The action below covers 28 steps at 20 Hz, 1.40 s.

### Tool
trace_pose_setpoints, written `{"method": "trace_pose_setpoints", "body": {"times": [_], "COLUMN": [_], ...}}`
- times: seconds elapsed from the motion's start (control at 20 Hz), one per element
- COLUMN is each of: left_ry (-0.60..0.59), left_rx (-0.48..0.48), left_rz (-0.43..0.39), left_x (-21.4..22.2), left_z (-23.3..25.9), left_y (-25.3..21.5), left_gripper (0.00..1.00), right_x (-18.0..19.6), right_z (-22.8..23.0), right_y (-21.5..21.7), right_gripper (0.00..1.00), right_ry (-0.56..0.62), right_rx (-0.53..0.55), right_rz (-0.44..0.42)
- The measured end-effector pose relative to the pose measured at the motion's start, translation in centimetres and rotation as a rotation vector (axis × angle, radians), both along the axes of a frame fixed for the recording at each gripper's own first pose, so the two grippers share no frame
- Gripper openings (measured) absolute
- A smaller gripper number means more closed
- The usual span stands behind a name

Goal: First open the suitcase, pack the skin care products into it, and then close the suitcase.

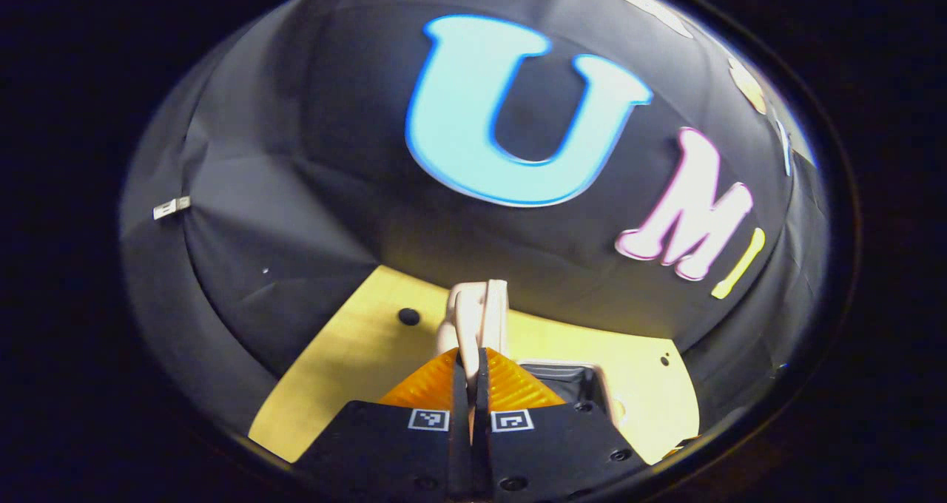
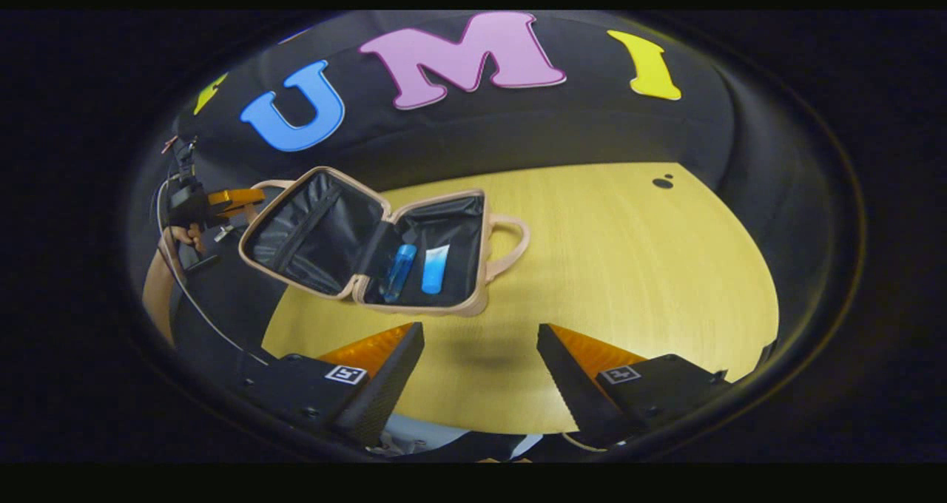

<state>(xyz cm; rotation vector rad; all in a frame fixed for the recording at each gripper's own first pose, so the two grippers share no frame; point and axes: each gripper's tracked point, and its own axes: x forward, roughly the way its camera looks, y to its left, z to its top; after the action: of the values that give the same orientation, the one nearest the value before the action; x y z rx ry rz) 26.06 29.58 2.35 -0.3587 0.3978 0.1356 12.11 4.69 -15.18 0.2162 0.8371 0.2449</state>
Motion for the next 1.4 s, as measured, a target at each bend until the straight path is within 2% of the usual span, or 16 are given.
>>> {"method": "trace_pose_setpoints", "body": {"times": [0.2,0.35,0.5,0.7,0.75,0.8,0.85,0.9,0.95,1.0,1.05,1.25,1.35,1.4], "left_ry": [-0.029,-0.001,0.093,0.316,0.343,0.307,0.256,0.193,0.127,0.055,-0.022,-0.312,-0.417,-0.445], "left_rx": [-0.030,-0.044,-0.067,0.023,-0.002,-0.058,-0.070,-0.046,-0.002,0.059,0.132,0.395,0.452,0.439], "left_rz": [-0.111,-0.177,-0.230,-0.265,-0.267,-0.248,-0.244,-0.232,-0.219,-0.207,-0.190,-0.143,-0.121,-0.124], "left_x": [1.2,3.4,6.2,6.7,6.3,6.1,5.9,5.5,5.2,4.4,3.3,-2.4,-5.0,-5.8], "left_z": [1.4,-1.7,-8.5,-18.6,-19.5,-18.5,-17.2,-15.6,-13.5,-10.9,-7.8,4.0,7.4,7.8], "left_y": [-13.5,-22.4,-30.9,-36.0,-36.9,-38.1,-37.9,-37.2,-36.5,-35.7,-34.8,-33.7,-34.1,-34.6], "left_gripper": [0.06,0.06,0.06,0.06,0.14,0.31,0.48,0.65,0.70,0.86,0.96,0.97,0.96,0.96], "right_x": [1.1,1.7,2.5,2.7,3.0,3.2,3.3,3.4,3.5,3.5,3.4,2.9,1.5,0.6], "right_z": [0.0,0.3,1.6,2.7,3.3,3.8,4.4,4.9,5.6,6.4,7.1,12.3,14.7,15.8], "right_y": [-5.5,-8.9,-13.0,-16.6,-17.1,-17.3,-17.3,-17.2,-17.1,-16.7,-16.4,-15.8,-15.2,-14.7], "right_gripper": [0.98,0.98,0.97,0.98,0.98,0.98,0.98,0.98,0.98,0.98,0.97,0.97,0.97,0.97], "right_ry": [-0.049,-0.062,-0.114,-0.164,-0.193,-0.213,-0.232,-0.250,-0.270,-0.292,-0.311,-0.477,-0.556,-0.593], "right_rx": [-0.005,0.012,0.000,0.001,-0.012,-0.012,-0.003,0.004,0.009,0.011,-0.002,-0.044,-0.075,-0.095], "right_rz": [-0.030,-0.039,-0.048,-0.069,-0.077,-0.089,-0.103,-0.119,-0.128,-0.126,-0.126,-0.183,-0.213,-0.233]}}
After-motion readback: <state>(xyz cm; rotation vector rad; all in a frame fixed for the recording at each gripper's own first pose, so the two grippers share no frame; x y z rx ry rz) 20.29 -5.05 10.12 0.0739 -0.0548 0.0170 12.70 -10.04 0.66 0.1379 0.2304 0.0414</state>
